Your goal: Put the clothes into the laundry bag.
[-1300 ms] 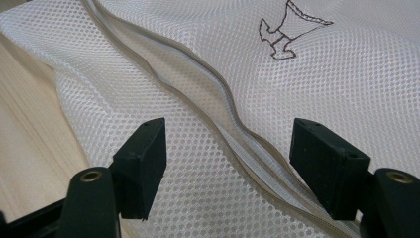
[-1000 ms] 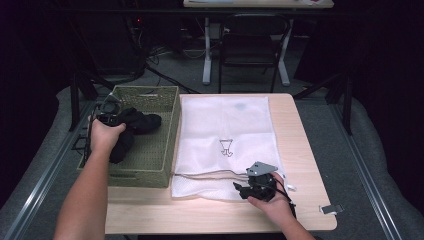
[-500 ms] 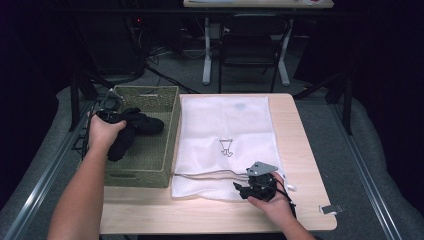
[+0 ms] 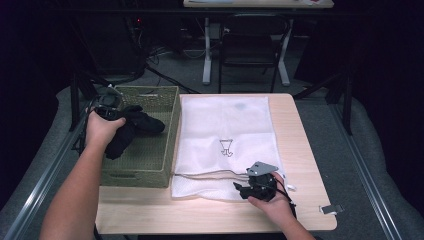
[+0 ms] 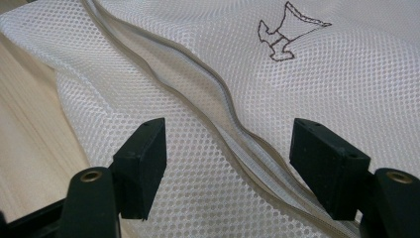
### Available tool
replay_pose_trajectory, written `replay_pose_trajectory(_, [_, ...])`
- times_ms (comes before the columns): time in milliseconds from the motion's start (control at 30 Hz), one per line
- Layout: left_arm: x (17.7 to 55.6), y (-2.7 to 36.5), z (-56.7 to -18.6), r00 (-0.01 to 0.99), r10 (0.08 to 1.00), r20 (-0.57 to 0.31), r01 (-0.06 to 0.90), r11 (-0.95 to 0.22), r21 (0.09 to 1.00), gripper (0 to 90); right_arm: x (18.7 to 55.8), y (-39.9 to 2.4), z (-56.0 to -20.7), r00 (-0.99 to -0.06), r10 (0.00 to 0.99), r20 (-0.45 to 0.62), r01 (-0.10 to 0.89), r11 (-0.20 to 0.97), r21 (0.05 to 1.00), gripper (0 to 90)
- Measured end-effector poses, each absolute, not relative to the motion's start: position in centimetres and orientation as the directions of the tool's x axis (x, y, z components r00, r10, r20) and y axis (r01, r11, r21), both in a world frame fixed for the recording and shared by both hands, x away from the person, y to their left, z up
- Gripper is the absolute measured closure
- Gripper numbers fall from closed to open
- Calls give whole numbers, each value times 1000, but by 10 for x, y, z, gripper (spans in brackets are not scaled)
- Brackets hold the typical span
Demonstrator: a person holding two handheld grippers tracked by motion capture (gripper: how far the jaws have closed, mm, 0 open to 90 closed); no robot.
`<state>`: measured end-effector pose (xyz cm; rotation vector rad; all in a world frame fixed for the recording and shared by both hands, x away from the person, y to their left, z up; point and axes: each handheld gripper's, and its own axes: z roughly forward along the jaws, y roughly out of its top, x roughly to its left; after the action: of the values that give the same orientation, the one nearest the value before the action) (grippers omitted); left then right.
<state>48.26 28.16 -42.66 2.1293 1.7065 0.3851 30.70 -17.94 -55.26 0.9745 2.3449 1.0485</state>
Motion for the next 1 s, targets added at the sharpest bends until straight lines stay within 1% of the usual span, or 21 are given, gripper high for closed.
replay_pose_trajectory(433, [476,281,-412,251,968,-27,866,-212,453,763,307,-179,-553,-682,728,-68,436,479,762,303])
replay_pose_trajectory(800, [470,280,-402,280,958,-51,863,-228,451,762,307,-179,-553,-683,727,-69,436,482,760,303])
replay_pose_trajectory(1000, [466,278,-395,296,954,-41,862,-248,443,762,307,-179,-553,-685,725,-70,435,484,759,303])
